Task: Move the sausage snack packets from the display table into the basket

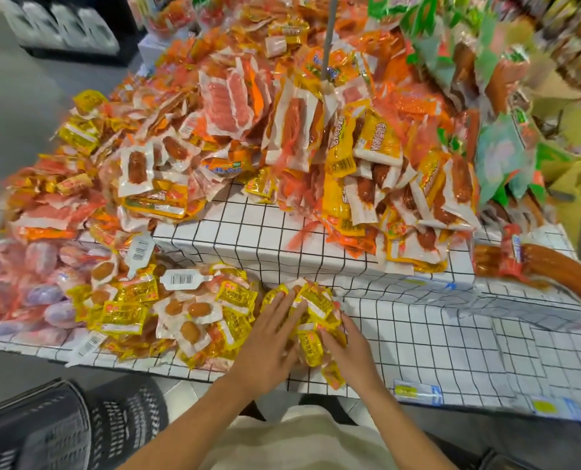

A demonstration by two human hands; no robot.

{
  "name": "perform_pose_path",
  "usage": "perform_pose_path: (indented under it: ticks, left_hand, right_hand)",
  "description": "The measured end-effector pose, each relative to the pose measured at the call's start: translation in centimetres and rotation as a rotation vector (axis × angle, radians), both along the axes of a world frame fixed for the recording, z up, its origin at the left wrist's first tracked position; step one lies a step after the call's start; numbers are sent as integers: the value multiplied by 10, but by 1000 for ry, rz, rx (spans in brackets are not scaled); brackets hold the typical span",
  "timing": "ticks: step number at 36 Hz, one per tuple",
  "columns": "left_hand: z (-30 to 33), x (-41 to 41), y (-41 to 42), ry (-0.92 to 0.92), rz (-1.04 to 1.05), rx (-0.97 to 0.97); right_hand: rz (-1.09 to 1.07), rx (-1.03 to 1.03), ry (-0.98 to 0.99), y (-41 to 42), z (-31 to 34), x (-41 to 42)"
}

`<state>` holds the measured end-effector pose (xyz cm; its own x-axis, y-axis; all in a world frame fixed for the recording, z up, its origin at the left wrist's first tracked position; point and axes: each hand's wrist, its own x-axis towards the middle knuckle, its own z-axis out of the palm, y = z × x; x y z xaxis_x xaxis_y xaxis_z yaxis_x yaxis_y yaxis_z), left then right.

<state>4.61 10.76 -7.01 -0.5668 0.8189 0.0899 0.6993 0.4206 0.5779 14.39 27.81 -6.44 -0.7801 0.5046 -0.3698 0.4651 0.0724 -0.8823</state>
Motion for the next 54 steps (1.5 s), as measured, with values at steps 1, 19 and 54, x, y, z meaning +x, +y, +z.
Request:
perform_pose_path:
  ticks: [1,19,54]
  left_hand:
    - [0,-4,1,-6,-4,-30]
    - [36,-1,-49,-169,-130,13]
    - [-41,419,127,-143,-740,-548]
  right_hand:
    - [-11,-6,-2,-1,1,-1]
    - [-254,-16,-41,-26,5,98]
    - [-589,93,-286,-13,-62,667]
